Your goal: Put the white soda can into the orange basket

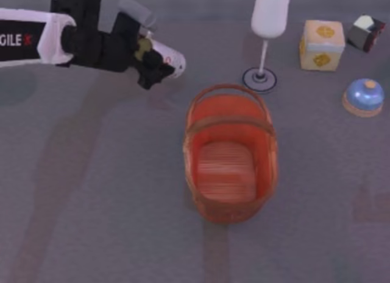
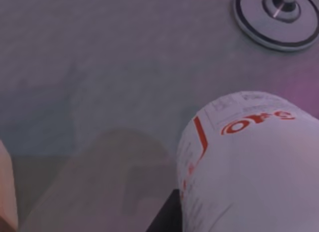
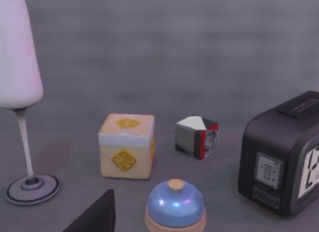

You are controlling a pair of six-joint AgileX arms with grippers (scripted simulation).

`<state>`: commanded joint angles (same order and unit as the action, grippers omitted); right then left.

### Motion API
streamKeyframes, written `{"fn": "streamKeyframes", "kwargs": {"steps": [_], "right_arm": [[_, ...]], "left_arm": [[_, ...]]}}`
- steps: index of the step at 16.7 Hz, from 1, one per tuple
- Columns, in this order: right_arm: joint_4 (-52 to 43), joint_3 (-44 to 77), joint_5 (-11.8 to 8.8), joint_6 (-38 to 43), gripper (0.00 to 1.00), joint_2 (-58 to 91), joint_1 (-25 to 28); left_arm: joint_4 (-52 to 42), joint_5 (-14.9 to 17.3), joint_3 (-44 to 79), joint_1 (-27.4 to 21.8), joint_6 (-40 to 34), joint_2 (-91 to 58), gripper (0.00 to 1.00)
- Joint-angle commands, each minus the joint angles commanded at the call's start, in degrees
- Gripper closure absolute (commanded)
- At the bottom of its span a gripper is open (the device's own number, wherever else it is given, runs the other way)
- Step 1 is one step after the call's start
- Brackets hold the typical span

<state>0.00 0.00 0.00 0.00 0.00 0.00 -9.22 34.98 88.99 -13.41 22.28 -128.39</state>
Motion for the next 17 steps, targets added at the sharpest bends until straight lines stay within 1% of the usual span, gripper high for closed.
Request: {"fn": "streamKeyframes", "kwargs": {"steps": [5, 7, 9, 11, 12, 14, 17], "right_arm": [[0.0, 0.0, 0.0, 0.0, 0.0, 0.0, 0.0], [0.0, 0.0, 0.0, 0.0, 0.0, 0.0, 0.0], [0.0, 0.0, 0.0, 0.0, 0.0, 0.0, 0.0], [0.0, 0.0, 0.0, 0.0, 0.0, 0.0, 0.0], [0.0, 0.0, 0.0, 0.0, 0.0, 0.0, 0.0], [0.0, 0.0, 0.0, 0.0, 0.0, 0.0, 0.0], [0.0, 0.0, 0.0, 0.0, 0.0, 0.0, 0.0]], "left_arm": [[29.2, 19.1, -9.6, -3.0, -10.6, 4.6, 1.0], [38.6, 25.7, -12.9, -4.0, -14.1, 6.7, 1.0], [45.9, 31.1, -15.5, -4.8, -16.9, 8.6, 1.0], [50.7, 35.0, -17.3, -5.4, -18.7, 10.2, 1.0], [52.1, 36.2, -17.8, -5.6, -19.3, 10.7, 1.0], [53.3, 37.2, -18.2, -5.7, -19.8, 11.2, 1.0], [53.3, 37.2, -18.2, -5.7, -19.8, 11.2, 1.0]]}}
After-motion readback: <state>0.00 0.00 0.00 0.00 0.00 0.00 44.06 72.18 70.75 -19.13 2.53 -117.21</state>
